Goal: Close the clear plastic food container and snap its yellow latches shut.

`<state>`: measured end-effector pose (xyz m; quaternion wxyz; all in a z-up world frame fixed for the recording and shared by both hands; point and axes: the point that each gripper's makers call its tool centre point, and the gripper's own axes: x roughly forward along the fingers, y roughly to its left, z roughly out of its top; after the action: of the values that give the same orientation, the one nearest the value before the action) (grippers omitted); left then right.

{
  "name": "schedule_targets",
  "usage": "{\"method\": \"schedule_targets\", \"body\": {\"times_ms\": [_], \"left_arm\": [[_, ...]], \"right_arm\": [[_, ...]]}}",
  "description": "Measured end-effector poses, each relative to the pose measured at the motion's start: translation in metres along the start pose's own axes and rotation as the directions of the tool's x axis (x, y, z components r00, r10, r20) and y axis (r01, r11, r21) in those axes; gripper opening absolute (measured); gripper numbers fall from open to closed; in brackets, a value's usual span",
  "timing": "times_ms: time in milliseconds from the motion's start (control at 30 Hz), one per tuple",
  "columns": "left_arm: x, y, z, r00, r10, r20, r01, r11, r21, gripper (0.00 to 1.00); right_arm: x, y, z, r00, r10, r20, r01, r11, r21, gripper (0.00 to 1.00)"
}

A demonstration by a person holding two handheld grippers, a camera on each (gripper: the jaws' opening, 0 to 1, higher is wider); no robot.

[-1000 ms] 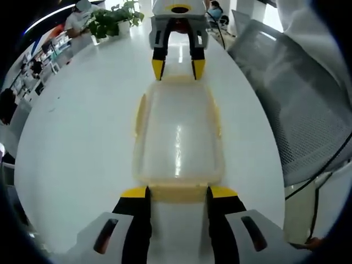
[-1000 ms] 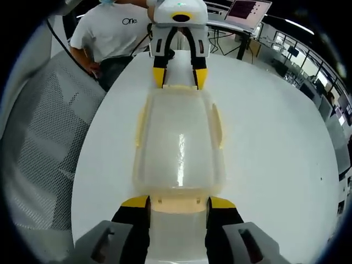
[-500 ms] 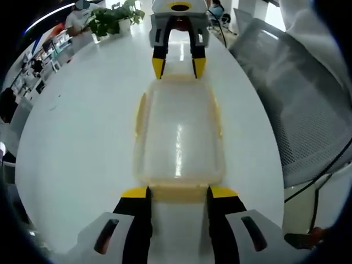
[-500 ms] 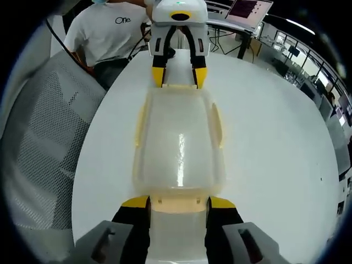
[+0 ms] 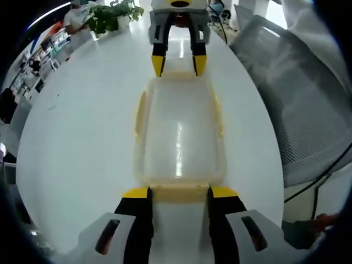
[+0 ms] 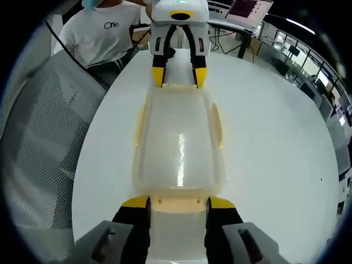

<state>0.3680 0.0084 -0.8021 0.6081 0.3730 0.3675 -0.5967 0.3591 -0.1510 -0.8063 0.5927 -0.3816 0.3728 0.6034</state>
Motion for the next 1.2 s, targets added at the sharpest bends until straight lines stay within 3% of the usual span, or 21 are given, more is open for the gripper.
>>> {"method": "schedule_targets", "body": {"times_ms": [467, 1200], "left_arm": [[-0.011, -0.004, 0.01, 1.0, 0.012, -0.001, -0.012, 1.0, 0.001, 0.37], [-0.055, -0.008, 0.036, 1.0, 0.011, -0.022, -0.011, 1.0, -0.003, 0.37]], "right_arm": [[-0.014, 0.003, 0.002, 1.0, 0.007, 0.0, -0.007, 1.0, -0.005, 0.36], [-0.058, 0.003, 0.02, 0.999, 0.012, 0.031, -0.011, 1.0, -0.029, 0.36]]}}
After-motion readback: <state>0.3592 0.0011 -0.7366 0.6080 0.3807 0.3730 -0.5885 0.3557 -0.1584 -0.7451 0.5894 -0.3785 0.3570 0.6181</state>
